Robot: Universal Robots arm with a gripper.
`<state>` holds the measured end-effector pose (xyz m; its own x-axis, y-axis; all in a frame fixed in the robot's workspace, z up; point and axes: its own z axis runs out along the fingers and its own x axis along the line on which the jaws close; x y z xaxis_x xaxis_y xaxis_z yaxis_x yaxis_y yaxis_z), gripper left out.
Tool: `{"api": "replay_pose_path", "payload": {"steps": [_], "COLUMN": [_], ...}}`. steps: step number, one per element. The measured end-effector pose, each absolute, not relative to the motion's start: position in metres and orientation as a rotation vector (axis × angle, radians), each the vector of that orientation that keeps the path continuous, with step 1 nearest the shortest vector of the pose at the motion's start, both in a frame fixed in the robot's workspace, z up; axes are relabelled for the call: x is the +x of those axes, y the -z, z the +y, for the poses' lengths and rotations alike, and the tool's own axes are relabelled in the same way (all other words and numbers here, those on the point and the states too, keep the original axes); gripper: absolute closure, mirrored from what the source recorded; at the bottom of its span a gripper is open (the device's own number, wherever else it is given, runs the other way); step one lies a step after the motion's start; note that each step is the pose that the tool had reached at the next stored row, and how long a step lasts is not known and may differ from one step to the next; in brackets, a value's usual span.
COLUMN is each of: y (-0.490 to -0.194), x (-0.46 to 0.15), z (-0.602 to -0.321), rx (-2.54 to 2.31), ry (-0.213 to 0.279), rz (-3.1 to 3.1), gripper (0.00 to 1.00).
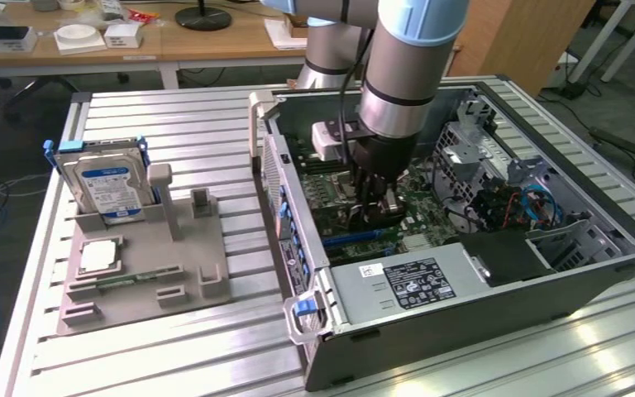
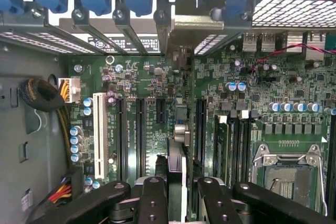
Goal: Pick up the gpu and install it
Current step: 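Insert the gpu into the slot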
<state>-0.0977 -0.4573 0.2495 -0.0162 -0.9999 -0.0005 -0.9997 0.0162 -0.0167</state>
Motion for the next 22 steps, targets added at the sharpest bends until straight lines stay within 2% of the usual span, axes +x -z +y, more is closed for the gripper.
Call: {"api": "replay_pose_path", "payload": {"steps": [22], "y": [-0.2486], "x": [-0.1023], "z": [-0.4573], "rx": [-2.19], "ry": [0.03], "rz": [2.225], "gripper": [0.73]}}
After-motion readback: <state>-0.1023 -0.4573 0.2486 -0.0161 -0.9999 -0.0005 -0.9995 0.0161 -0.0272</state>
